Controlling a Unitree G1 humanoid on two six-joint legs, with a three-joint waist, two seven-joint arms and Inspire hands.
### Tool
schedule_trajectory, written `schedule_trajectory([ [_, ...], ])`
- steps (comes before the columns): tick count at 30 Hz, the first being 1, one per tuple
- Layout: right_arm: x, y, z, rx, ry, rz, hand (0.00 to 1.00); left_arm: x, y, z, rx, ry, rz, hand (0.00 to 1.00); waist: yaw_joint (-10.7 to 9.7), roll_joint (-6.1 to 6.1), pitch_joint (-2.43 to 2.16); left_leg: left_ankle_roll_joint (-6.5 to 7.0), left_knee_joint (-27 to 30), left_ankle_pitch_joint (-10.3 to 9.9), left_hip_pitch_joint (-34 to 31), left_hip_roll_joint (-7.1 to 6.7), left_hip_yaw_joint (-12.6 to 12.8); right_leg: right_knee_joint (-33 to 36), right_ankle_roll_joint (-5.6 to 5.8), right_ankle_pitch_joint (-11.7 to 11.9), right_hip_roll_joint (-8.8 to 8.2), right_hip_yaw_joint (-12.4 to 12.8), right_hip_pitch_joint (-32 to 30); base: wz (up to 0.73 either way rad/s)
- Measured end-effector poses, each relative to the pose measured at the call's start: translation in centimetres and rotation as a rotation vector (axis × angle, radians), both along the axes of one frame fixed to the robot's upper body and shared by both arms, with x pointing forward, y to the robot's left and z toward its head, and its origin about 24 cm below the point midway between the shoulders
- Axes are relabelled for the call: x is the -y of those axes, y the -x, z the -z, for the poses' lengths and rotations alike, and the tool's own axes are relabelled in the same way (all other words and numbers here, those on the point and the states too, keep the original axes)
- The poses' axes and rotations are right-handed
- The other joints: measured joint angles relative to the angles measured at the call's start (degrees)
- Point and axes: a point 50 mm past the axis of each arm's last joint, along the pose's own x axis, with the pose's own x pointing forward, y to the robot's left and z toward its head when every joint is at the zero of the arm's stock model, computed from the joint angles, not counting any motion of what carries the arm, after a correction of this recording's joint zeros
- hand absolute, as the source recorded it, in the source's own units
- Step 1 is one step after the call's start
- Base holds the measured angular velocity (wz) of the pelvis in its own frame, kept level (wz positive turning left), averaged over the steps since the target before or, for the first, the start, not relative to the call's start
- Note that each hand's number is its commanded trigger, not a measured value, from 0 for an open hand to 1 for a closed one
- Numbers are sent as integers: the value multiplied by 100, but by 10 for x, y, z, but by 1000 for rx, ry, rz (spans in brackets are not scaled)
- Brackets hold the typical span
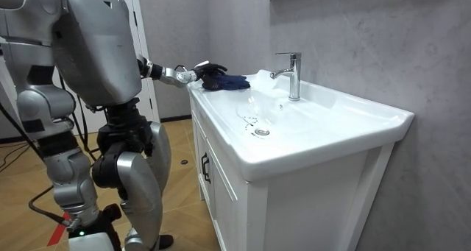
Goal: Wipe basin
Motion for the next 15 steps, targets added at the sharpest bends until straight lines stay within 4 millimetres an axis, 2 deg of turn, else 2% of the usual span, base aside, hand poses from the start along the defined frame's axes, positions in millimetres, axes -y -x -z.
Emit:
schedule_trajectory([
  [4,3,0,-1,-5,-6,1,0,-1,-2,8,-50,32,17,100,-21,14,-3,-2,6,1,21,1,7,91,-13,-14,2,10,-3,-2],
  [15,16,-7,-5,-34,33,5,0,-13,-2,9,-113,48,38,100,-6,24,-17,-4,-46,0,86,-13,80,197,-16,-86,1,67,-14,-3],
])
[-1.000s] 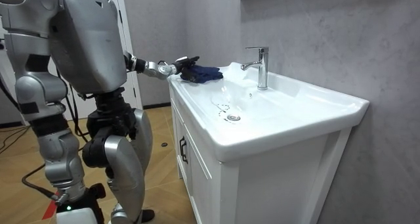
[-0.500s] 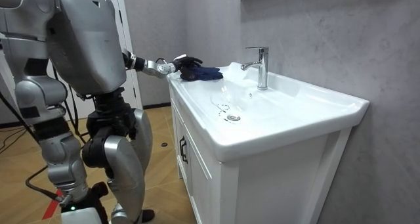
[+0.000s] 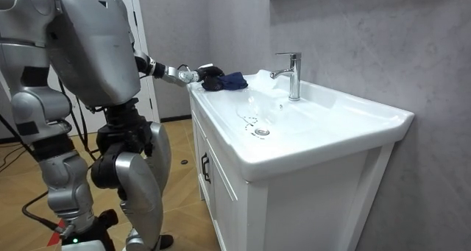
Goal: Wipe basin
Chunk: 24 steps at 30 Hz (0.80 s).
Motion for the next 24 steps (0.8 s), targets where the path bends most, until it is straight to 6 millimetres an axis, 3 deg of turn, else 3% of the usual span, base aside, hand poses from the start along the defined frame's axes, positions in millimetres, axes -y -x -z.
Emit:
schedule_trajectory([
  [15,-1,6,1,-52,-3,1,0,1,-5,1,9,70,10,100,43,-49,-31,-2,103,7,10,-15,0,2,6,-11,-44,-47,26,0],
  [24,-3,-5,1,-8,7,-17,0,5,-12,-2,38,81,19,100,79,-64,-34,14,96,27,-3,-45,66,0,39,-15,-96,-84,23,1],
])
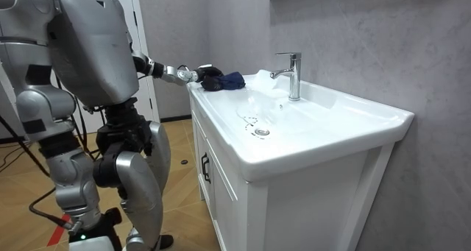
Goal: Wipe basin
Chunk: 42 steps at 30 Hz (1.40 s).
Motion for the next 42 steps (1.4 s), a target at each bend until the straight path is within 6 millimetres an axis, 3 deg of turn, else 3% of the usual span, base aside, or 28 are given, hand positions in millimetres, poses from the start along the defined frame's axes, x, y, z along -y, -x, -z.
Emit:
schedule_trajectory([
  [14,-2,-7,0,78,-1,7,0,12,-10,-21,87,-42,37,100,2,-103,32,2,-17,-2,-131,13,-177,-202,15,53,1,-149,-1,7],
  [15,-2,-9,0,86,0,-3,0,15,-13,-27,121,-45,47,100,11,-92,54,2,-12,-2,-131,12,-197,-214,14,56,0,-157,9,6],
  [17,-2,-9,0,101,1,-15,0,20,-19,-36,175,-51,63,100,7,-122,142,2,8,-1,-133,13,-203,-232,13,56,1,-167,31,2],
  [19,-2,-9,0,110,1,-22,0,23,-22,-39,194,-55,80,100,-4,-126,160,2,7,-1,-151,15,-189,-278,13,58,2,-171,27,0],
  [24,-2,-2,1,86,-14,-36,0,27,-26,-47,236,-66,101,100,-70,-114,146,2,7,-1,-196,12,-186,-307,18,63,-1,-165,10,-1],
  [32,-3,5,1,66,-21,-53,0,40,-39,-80,390,-150,193,100,-110,-154,144,1,33,-1,-178,8,-302,-310,17,61,0,-164,75,0],
  [42,-12,4,4,67,-61,-53,0,56,-43,-79,354,-232,296,100,-112,-196,143,2,20,-4,-177,15,-273,-295,23,66,11,-186,40,4],
])
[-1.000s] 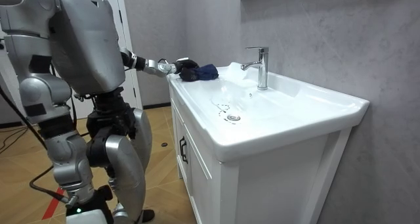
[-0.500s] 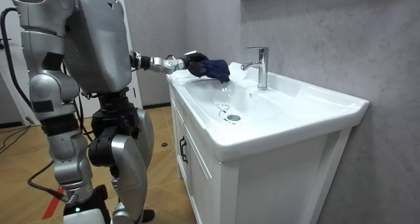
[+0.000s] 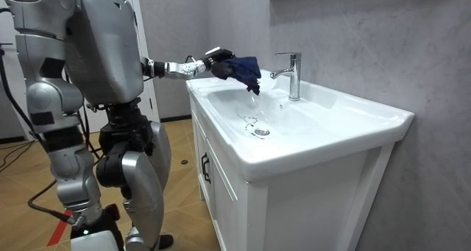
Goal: Wipe basin
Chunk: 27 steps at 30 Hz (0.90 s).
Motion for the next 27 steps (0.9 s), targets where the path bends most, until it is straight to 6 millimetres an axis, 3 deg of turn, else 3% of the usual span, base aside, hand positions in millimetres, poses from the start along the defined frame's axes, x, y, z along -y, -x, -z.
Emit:
schedule_trajectory([
  [8,-1,-1,0,-11,-4,-7,0,15,0,12,-81,-48,71,100,-68,110,-12,-2,-19,1,-15,18,73,92,-22,8,13,32,-49,-4],
  [19,-1,1,0,-34,-4,0,0,14,2,31,-284,-57,105,100,-212,68,-12,-3,53,2,-4,5,115,80,-22,4,-12,34,-55,-1],
  [27,1,-1,-1,-56,11,-41,0,15,13,70,-579,-17,168,100,-202,144,-7,-6,35,-1,-2,32,134,115,-36,5,11,19,-63,0],
])
